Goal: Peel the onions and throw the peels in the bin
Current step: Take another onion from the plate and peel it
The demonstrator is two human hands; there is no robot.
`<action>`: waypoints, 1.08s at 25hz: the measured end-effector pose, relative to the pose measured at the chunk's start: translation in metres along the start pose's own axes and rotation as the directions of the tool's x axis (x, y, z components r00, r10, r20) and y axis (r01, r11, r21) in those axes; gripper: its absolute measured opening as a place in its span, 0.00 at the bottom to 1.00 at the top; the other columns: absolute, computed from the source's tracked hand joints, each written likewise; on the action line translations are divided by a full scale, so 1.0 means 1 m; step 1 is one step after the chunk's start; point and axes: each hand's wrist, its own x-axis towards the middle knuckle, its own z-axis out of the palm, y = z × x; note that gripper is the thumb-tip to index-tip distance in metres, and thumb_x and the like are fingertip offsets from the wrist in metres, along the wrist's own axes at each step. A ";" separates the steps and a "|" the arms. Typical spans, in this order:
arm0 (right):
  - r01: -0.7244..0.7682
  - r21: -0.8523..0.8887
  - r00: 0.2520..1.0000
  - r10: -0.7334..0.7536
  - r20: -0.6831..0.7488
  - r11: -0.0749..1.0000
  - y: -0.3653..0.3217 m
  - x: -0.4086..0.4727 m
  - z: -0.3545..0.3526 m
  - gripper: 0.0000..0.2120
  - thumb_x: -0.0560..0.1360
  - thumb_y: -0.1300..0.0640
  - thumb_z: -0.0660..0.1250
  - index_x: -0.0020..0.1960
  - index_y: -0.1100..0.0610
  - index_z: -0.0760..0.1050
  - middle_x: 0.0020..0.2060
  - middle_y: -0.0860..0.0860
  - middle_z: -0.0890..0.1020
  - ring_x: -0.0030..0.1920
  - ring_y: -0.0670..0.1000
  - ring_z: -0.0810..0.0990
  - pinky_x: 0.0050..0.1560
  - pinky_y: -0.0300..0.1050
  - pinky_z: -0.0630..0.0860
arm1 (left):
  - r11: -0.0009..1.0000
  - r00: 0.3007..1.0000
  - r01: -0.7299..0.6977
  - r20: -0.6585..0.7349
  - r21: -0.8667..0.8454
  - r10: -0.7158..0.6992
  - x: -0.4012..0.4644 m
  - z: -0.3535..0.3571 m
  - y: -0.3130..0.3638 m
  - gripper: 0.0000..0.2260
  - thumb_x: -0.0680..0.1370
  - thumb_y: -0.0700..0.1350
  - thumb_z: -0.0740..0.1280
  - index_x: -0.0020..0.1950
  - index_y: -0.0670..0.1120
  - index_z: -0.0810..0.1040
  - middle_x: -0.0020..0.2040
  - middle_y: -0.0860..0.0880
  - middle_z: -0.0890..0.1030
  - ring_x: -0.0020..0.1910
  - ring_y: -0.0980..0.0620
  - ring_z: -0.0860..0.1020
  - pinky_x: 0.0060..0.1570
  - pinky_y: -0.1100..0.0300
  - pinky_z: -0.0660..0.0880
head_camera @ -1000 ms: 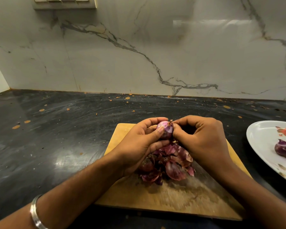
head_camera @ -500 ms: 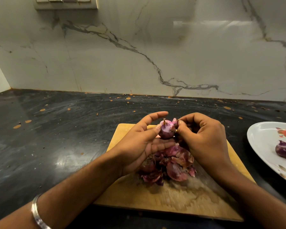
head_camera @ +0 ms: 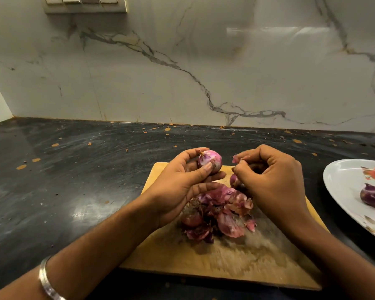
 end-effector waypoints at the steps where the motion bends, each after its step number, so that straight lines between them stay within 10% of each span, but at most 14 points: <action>1: 0.005 -0.005 1.000 -0.005 0.002 1.000 -0.001 0.000 0.000 0.05 0.71 0.64 0.72 0.38 0.56 0.80 0.36 0.48 0.85 0.35 0.46 0.85 0.35 0.51 0.83 | 1.000 1.000 0.000 -0.010 0.008 0.000 0.001 -0.001 -0.001 0.23 0.74 0.37 0.67 0.69 0.41 0.71 0.59 0.37 0.82 0.55 0.40 0.83 0.49 0.55 0.83; 15: 0.129 -0.030 0.986 -0.124 0.114 0.991 -0.001 -0.002 0.001 0.05 0.75 0.58 0.73 0.50 0.51 0.84 0.37 0.42 0.84 0.41 0.41 0.84 0.40 0.32 0.79 | 0.995 0.999 -0.015 -0.029 0.101 0.018 0.000 -0.001 -0.003 0.22 0.73 0.39 0.68 0.67 0.43 0.74 0.56 0.42 0.83 0.45 0.50 0.82 0.44 0.60 0.81; 27: 0.028 0.105 0.990 -0.041 0.132 0.994 0.001 0.000 0.005 0.05 0.75 0.57 0.73 0.49 0.54 0.86 0.39 0.44 0.87 0.41 0.44 0.86 0.42 0.49 0.84 | 0.974 0.999 -0.027 -0.035 0.223 0.035 0.002 -0.005 -0.008 0.21 0.71 0.40 0.73 0.63 0.44 0.76 0.54 0.39 0.83 0.44 0.48 0.82 0.45 0.58 0.81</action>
